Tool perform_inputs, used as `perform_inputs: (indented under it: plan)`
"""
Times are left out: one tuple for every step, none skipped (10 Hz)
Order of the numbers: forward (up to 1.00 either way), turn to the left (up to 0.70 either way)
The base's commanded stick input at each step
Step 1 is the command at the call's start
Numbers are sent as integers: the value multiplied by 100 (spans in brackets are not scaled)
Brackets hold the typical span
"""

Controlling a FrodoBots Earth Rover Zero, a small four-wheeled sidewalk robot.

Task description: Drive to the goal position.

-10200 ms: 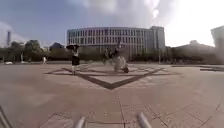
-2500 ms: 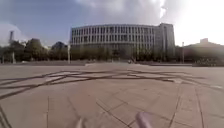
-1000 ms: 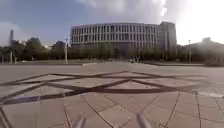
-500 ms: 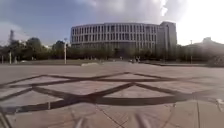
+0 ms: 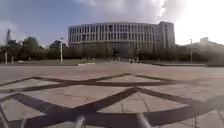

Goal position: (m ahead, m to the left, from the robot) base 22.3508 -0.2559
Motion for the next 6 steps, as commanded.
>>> perform_inputs:
  plan:
    - [100, 0]
    - [100, 0]
    - [100, 0]
    - [100, 0]
    - [100, 0]
    - [100, 0]
